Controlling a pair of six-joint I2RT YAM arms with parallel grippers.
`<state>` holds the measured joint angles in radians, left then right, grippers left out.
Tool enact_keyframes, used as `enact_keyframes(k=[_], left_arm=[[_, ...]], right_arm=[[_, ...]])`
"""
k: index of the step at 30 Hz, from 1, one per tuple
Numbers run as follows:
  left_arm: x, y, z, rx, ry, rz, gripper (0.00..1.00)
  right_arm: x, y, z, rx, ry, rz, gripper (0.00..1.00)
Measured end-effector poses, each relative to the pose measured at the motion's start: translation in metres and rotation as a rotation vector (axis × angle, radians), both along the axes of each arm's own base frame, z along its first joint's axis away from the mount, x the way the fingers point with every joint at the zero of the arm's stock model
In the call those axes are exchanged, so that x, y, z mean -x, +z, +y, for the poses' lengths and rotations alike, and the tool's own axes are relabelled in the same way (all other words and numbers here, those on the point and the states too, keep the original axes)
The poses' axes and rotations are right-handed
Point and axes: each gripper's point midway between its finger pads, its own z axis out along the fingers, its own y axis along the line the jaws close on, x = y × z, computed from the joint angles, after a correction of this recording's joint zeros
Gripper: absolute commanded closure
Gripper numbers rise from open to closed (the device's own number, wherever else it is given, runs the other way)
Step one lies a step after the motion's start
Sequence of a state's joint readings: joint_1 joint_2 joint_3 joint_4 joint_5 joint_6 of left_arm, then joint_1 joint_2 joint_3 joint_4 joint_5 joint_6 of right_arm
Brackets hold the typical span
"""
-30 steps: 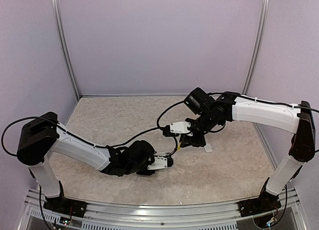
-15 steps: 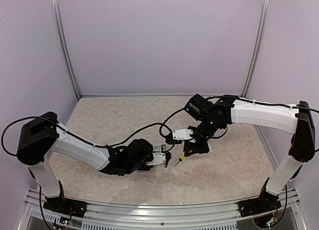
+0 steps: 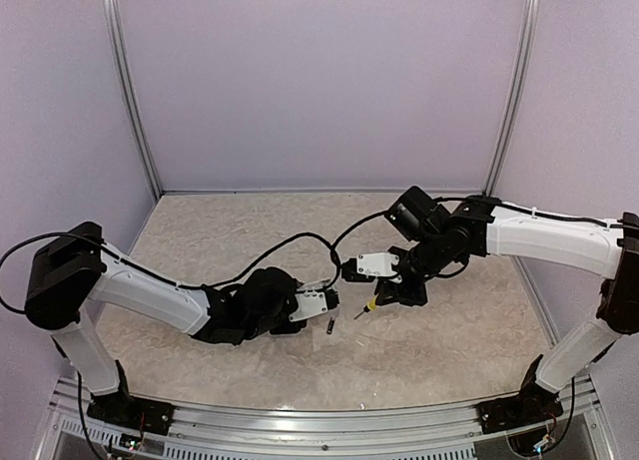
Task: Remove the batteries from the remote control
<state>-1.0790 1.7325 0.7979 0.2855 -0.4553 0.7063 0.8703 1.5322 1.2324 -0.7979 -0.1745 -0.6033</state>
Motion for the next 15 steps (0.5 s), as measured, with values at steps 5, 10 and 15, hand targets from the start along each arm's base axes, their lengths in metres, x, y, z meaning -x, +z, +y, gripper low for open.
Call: enact_keyframes(k=[5,10,15], left_arm=[[0.004,0.003,-0.002,0.064,-0.005,0.021,0.98],[0.004,0.008,0.001,0.16,0.007,0.062,1.0],[0.0,0.027,0.004,0.297,0.039,0.062,1.0]], right_arm=[[-0.009,0.007,-0.008,-0.038,-0.055,-0.098,1.0],[-0.023,0.024,-0.016,-0.105,-0.129,-0.232,1.0],[-0.033,0.037,-0.025,-0.171,-0.216,-0.328,1.0]])
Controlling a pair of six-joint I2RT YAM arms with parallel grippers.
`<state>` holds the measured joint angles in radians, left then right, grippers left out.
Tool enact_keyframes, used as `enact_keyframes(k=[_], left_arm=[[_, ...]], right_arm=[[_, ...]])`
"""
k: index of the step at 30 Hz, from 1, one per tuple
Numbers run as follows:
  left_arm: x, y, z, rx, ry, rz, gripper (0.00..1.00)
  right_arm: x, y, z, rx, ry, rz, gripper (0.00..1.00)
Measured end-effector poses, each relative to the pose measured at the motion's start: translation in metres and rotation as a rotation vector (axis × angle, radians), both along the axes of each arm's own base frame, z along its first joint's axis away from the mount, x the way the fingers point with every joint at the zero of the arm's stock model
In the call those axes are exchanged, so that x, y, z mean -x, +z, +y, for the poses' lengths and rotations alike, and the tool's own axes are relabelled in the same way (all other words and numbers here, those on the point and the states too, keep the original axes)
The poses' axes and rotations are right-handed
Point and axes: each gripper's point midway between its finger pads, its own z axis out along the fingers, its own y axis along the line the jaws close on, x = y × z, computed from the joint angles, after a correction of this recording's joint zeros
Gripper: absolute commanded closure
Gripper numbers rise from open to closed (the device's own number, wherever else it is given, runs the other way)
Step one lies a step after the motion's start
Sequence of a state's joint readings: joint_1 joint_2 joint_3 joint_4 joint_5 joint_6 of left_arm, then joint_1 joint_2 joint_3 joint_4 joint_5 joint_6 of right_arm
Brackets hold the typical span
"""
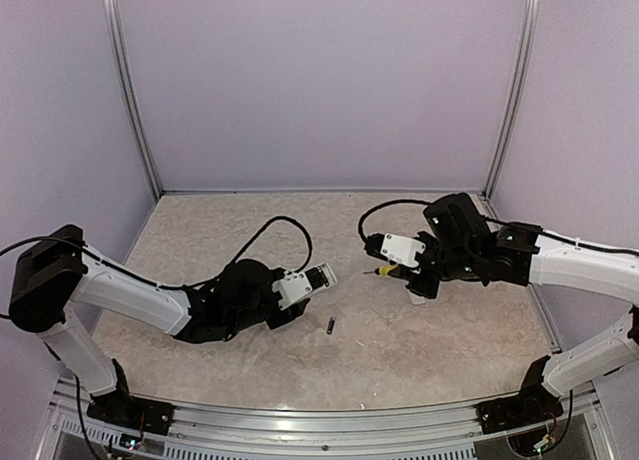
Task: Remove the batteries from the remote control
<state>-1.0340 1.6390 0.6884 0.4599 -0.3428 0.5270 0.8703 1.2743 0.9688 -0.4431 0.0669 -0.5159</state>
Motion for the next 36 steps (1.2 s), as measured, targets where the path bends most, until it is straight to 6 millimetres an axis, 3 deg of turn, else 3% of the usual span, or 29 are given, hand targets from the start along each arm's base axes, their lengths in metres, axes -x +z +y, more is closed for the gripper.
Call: enact_keyframes(k=[10,12,13,14,17,20,22,23,24,25,26,31,36], left_arm=[[-0.003,0.03,-0.012,0.195,-0.037,0.044,0.99],[-0.003,0.035,-0.016,0.207,-0.061,0.044,0.9],[-0.002,0.036,-0.018,0.21,-0.072,0.046,0.91],[-0.001,0.037,-0.02,0.212,-0.088,0.048,1.0],[0.003,0.037,-0.024,0.222,-0.129,0.064,1.0],[0.002,0.037,-0.024,0.232,-0.137,0.077,1.0],[0.003,0.037,-0.024,0.236,-0.148,0.084,0.99],[0.004,0.037,-0.025,0.238,-0.155,0.087,0.91],[0.004,0.037,-0.025,0.239,-0.16,0.089,0.89],[0.004,0.037,-0.025,0.24,-0.163,0.091,0.99],[0.005,0.037,-0.026,0.241,-0.168,0.094,1.0],[0.007,0.037,-0.027,0.246,-0.186,0.104,1.0],[0.009,0.034,-0.027,0.236,-0.193,0.117,1.0]], right_arm=[[-0.02,0.034,-0.007,-0.224,-0.275,0.014,1.0],[-0.023,0.045,-0.006,-0.28,-0.322,0.037,1.0],[-0.024,0.051,-0.005,-0.312,-0.343,0.048,1.0],[-0.025,0.057,-0.004,-0.337,-0.357,0.056,1.0],[-0.027,0.07,-0.001,-0.423,-0.381,0.107,1.0],[-0.028,0.071,-0.003,-0.466,-0.395,0.17,1.0],[-0.025,0.071,-0.002,-0.477,-0.39,0.208,1.0],[-0.023,0.073,-0.001,-0.484,-0.384,0.229,1.0],[-0.02,0.077,0.001,-0.494,-0.37,0.249,1.0],[-0.017,0.082,0.004,-0.506,-0.357,0.269,1.0],[-0.014,0.087,0.006,-0.516,-0.348,0.284,1.0],[-0.002,0.115,0.015,-0.566,-0.297,0.355,1.0],[0.009,0.113,0.023,-0.534,-0.29,0.473,1.0]])
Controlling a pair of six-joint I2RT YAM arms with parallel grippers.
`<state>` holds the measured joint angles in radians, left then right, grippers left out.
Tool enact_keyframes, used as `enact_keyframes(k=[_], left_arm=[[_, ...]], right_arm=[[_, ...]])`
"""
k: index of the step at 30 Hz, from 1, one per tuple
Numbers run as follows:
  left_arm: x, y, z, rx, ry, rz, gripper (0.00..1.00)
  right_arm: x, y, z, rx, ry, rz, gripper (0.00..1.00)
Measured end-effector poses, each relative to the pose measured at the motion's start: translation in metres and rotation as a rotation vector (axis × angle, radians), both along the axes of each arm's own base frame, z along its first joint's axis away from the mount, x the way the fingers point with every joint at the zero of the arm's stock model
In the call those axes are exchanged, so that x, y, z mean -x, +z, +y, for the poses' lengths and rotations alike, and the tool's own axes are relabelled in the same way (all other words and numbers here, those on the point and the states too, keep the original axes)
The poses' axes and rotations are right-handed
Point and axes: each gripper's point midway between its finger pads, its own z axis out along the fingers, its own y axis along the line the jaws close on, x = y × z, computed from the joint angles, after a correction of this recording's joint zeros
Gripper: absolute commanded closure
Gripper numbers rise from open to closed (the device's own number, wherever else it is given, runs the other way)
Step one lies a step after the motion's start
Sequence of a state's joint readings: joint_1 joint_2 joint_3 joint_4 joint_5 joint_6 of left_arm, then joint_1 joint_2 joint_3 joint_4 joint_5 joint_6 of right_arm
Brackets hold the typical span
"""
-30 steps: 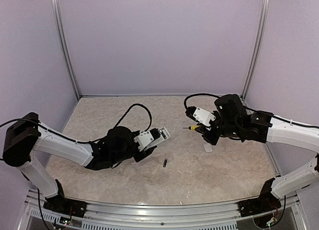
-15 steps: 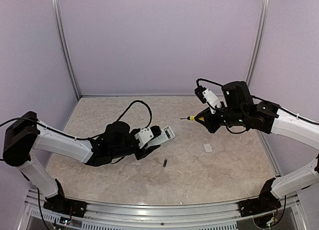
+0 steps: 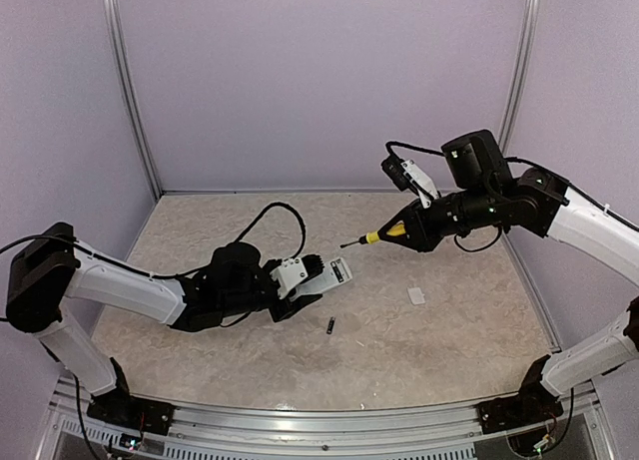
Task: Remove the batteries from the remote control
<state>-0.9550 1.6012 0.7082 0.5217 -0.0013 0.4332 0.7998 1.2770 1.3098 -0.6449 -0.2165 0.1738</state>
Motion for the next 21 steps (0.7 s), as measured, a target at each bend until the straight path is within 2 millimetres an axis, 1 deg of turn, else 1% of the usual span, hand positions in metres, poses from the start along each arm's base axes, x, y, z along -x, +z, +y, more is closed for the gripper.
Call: enact_keyframes(k=[4,7,10,16,21], left_arm=[[0.003,-0.004,0.0,-0.02,-0.021,-0.002,1.0],[0.004,-0.004,-0.001,-0.028,-0.031,-0.013,1.0],[0.006,-0.004,-0.002,-0.037,-0.04,-0.023,1.0],[0.013,-0.011,-0.003,-0.072,-0.061,-0.018,1.0],[0.018,-0.019,-0.003,-0.098,-0.071,0.009,1.0]], right_arm=[[0.006,-0.019,0.006,0.045,0.023,0.116,1.0],[0.011,-0.033,0.006,0.084,0.032,0.184,1.0],[0.012,-0.042,0.007,0.114,0.034,0.225,1.0],[0.009,-0.057,0.008,0.16,0.018,0.274,1.0],[0.006,-0.062,0.009,0.174,0.008,0.286,1.0]])
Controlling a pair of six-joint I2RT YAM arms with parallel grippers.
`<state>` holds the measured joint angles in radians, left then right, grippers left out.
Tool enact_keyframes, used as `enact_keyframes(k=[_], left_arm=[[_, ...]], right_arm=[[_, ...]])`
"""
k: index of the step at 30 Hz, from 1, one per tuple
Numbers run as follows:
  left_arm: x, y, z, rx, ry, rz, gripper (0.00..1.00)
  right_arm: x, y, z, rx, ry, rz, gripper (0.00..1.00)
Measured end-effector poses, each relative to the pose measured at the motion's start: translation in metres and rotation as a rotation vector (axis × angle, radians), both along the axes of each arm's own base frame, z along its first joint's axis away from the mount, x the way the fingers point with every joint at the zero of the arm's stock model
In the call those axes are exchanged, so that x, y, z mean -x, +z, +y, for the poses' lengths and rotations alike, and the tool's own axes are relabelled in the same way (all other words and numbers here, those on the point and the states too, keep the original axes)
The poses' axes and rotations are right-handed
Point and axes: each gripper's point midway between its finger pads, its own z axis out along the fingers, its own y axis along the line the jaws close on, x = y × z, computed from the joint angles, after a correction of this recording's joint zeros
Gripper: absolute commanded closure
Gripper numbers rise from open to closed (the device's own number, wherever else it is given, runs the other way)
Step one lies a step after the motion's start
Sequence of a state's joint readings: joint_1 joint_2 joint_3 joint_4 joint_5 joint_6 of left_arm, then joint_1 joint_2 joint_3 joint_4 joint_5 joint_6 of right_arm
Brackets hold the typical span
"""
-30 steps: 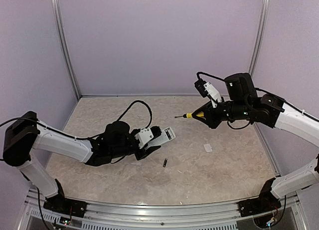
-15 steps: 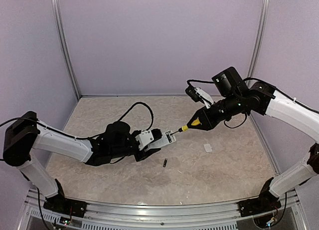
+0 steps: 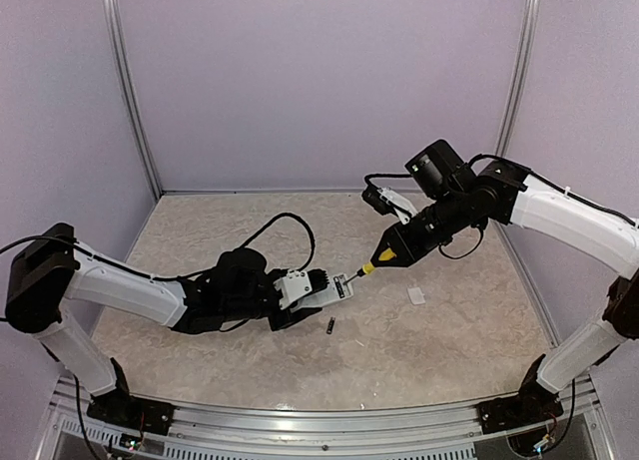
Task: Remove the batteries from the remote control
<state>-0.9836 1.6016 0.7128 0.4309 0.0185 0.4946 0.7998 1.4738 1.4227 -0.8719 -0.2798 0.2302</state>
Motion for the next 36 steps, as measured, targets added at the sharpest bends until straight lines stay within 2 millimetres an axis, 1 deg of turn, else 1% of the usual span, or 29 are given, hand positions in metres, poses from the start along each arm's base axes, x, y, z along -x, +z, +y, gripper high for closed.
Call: enact_keyframes(k=[12,22,28,36], left_arm=[[0.005,-0.003,-0.002,0.017,-0.008,0.05,1.0],[0.004,0.002,-0.004,0.03,-0.006,0.051,1.0],[0.004,0.002,-0.004,0.032,-0.007,0.056,1.0],[0.004,0.002,-0.004,0.035,-0.005,0.061,1.0]], right_arm=[[-0.003,-0.004,0.002,0.009,-0.008,0.01,1.0],[-0.006,-0.007,0.001,0.022,-0.035,0.013,1.0],[-0.009,-0.013,0.001,0.036,-0.04,0.019,1.0],[-0.009,-0.014,0.001,0.037,-0.04,0.021,1.0]])
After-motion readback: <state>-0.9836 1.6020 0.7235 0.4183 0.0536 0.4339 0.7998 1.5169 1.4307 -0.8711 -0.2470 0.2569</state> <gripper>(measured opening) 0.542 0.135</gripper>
